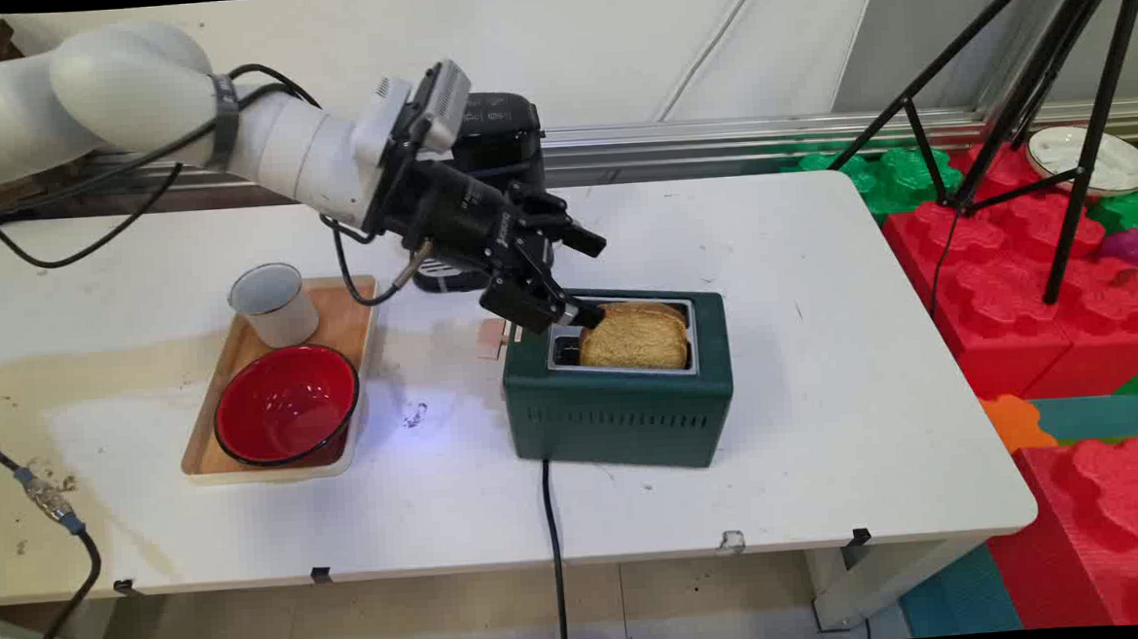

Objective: Press the toaster switch

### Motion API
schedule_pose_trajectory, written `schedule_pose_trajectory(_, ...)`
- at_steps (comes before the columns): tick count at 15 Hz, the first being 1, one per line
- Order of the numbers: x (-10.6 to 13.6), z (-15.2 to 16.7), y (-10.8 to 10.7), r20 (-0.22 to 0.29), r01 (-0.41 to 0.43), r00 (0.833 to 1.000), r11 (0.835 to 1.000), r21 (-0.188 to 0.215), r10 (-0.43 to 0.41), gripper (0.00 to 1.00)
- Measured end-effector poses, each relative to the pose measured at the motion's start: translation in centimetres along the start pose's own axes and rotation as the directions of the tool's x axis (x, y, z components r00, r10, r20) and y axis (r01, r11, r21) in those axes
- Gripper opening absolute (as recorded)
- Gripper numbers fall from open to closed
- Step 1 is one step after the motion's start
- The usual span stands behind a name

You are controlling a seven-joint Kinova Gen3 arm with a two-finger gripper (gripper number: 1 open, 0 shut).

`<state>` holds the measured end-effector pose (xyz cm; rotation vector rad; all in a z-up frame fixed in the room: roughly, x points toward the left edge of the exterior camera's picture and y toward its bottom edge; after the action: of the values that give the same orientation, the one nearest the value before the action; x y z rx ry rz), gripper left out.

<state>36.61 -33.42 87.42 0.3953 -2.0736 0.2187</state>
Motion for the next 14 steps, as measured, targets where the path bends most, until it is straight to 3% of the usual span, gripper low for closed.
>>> schedule_pose_trajectory(9,-0.5,-4.7,0.4,-0.019,0.011,1.000,1.000,0.018,-0.011,1.00)
schedule_pose_trajectory(14,-2.1,-7.1,1.0,0.021,0.002,1.000,1.000,0.022,-0.002,1.00)
